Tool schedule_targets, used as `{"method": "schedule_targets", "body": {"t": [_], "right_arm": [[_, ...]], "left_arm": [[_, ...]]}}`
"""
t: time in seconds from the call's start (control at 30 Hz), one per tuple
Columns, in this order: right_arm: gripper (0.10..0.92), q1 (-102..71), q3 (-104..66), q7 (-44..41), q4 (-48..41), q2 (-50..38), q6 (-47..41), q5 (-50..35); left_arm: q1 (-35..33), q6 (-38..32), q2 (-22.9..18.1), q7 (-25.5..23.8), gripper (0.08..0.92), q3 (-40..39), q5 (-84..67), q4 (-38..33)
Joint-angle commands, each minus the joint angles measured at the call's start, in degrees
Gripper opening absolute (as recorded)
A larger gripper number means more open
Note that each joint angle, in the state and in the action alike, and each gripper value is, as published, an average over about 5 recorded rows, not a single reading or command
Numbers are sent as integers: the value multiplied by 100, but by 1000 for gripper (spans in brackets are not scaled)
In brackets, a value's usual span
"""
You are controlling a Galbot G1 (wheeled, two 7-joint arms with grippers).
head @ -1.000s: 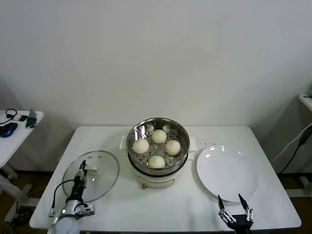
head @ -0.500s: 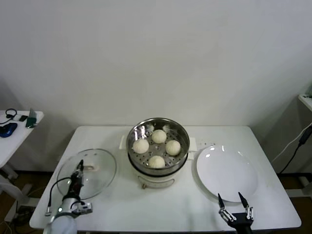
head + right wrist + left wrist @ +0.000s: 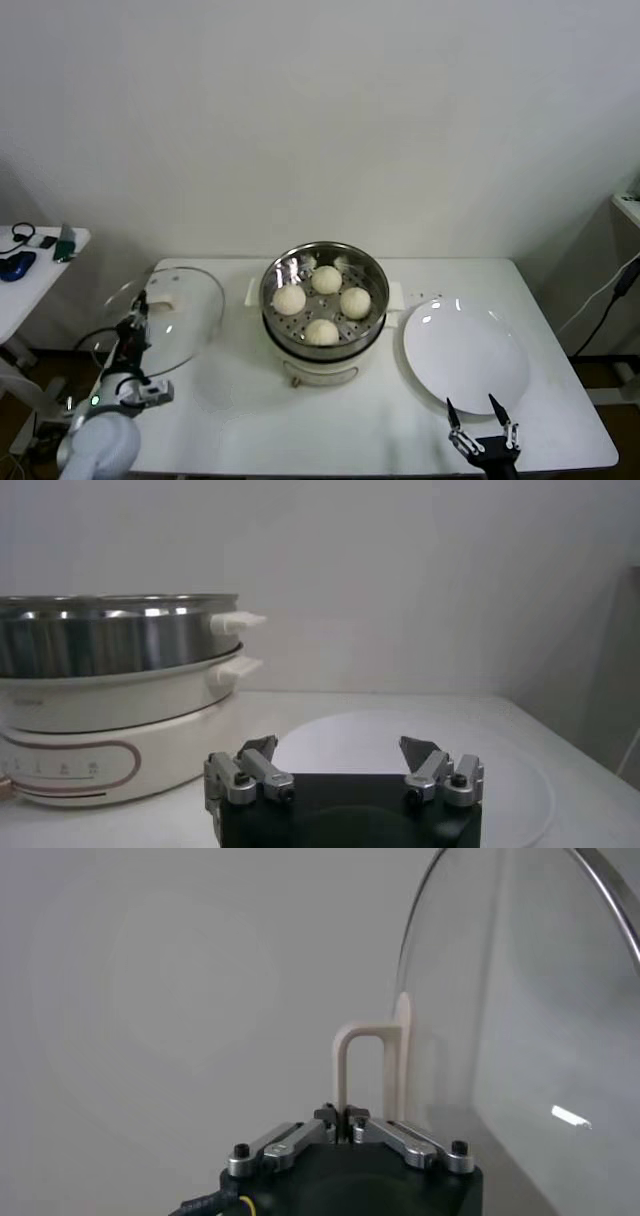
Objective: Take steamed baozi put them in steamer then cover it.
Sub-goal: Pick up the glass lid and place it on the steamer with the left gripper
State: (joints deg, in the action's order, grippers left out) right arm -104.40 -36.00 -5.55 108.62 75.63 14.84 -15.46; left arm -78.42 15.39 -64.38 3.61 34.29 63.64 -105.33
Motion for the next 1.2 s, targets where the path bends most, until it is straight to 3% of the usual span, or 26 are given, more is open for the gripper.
{"method": "schedule_targets", "body": {"t": [0.03, 0.27, 0.57, 0.97, 1.2], "right_arm": [[823, 7, 11, 7, -12, -52, 11, 33], [823, 95, 39, 8, -105, -167, 72, -31], [823, 285, 97, 39, -353, -414, 115, -284], [823, 404, 143, 38, -466, -522, 153, -352], [823, 370, 174, 43, -532, -556, 230, -381]], "left_arm": [[454, 1578, 457, -637, 137, -960, -346, -1438], [1054, 2273, 144, -898, 137, -2267, 117, -1730], [1865, 2633, -621, -1384, 137, -3556, 1095, -1108], [2133, 2487, -2007, -1519, 137, -3939, 2085, -209], [2276, 2385, -2406, -1333, 137, -3920, 2424, 365]]}}
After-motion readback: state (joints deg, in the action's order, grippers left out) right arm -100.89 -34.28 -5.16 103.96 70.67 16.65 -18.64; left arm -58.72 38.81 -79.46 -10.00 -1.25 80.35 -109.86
